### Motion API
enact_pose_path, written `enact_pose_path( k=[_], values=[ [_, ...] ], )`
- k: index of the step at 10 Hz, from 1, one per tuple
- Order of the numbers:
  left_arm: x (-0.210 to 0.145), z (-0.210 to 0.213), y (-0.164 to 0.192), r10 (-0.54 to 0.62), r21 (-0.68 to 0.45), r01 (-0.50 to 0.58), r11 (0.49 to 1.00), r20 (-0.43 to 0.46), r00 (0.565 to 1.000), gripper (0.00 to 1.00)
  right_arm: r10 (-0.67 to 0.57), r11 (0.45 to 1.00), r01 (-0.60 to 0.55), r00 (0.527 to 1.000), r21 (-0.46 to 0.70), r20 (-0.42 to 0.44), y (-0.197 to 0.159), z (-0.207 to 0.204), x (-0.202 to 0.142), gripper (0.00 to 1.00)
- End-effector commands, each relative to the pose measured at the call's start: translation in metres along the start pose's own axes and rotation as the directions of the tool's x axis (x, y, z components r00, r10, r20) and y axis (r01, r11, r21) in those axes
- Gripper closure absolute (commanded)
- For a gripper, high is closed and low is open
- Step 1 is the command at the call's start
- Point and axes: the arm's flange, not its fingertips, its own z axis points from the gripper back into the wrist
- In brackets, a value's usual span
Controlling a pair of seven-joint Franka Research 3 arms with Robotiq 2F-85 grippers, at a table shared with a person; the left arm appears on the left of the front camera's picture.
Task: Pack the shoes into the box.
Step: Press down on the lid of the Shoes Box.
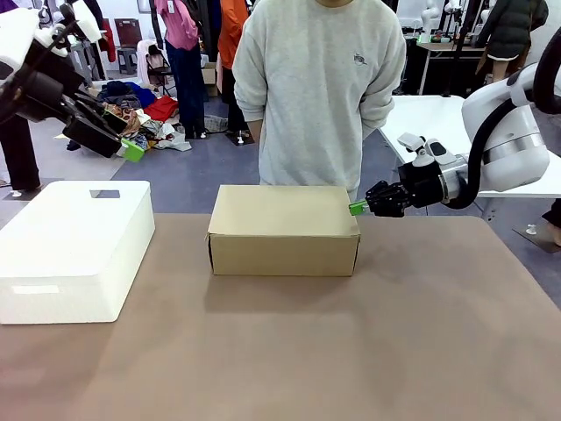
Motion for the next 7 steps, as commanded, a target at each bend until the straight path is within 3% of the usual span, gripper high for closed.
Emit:
enact_pose_path(
  k=[1,3,5,6,7],
  values=[
    [-0.001,0.0,0.001,-0.007,-0.012,0.007,1.0,0.011,1.0,0.0,0.001,1.0,-0.001,1.0,-0.009,-0.006,-0.001,-0.001,0.001,1.0],
    [-0.001,0.0,0.001,-0.007,-0.012,0.007,1.0,0.011,1.0,0.0,0.0,1.0,0.0,1.0,0.0,0.0,0.0,0.0,0.0,1.0],
    [-0.001,0.0,0.001,-0.007,-0.012,0.007,1.0,0.011,1.0,0.0,-0.109,0.994,0.108,0.988,-0.01,-0.107,0.013,0.007,0.034,1.0],
    [-0.001,0.0,0.001,-0.007,-0.012,0.007,1.0,0.011,1.0,0.0,-0.154,0.988,0.151,0.971,-0.033,-0.184,0.019,0.01,0.049,0.91],
    [-0.001,0.0,0.001,-0.007,-0.012,0.007,1.0,0.011,1.0,0.0,-0.188,0.982,0.178,0.954,-0.06,-0.235,0.026,0.013,0.061,0.71]
  ],
)
